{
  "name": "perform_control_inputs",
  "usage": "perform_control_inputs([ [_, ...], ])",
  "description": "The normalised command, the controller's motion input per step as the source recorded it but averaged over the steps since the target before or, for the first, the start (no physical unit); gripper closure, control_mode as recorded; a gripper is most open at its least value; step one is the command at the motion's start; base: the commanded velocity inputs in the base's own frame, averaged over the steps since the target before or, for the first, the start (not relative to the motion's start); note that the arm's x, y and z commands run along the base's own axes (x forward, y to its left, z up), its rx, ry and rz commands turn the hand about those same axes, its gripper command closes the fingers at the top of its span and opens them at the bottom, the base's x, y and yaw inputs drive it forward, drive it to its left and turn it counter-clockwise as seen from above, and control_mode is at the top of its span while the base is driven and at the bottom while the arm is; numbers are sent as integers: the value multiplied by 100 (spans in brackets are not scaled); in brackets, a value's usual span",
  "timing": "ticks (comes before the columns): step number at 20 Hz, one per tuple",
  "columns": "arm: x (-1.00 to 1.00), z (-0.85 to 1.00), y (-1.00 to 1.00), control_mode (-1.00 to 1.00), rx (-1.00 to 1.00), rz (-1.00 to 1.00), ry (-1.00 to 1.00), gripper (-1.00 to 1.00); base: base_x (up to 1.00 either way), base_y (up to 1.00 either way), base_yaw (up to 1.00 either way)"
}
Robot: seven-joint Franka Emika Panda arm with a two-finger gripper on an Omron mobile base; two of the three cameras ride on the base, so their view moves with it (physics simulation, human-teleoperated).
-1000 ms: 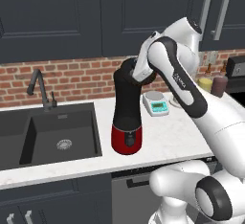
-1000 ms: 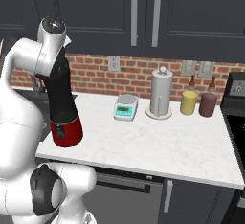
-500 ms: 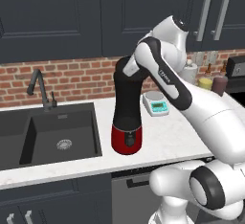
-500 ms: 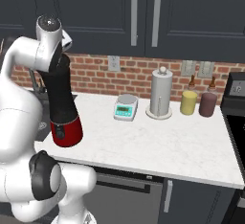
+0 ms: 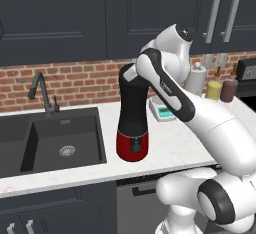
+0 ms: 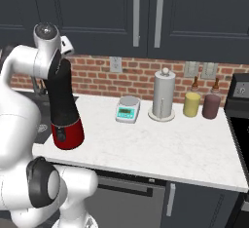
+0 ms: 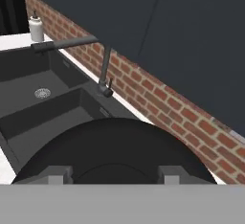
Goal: Close the lid blender by securely placing the lid on top.
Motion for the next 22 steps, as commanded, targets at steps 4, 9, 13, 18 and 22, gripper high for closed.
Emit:
perform_control_inputs([
  [4, 14, -3, 0, -100, 14, -14, 0, 100, 0, 0, 0],
  [9, 27, 0, 10, -100, 8, -15, 0, 100, 0, 0, 0],
  [13, 4, -7, 4, -100, 2, -10, 0, 100, 0, 0, 0],
  [18, 0, -18, -1, -100, 1, -5, 0, 100, 0, 0, 0],
  [22, 0, -8, 0, -100, 0, -3, 0, 100, 0, 0, 0],
])
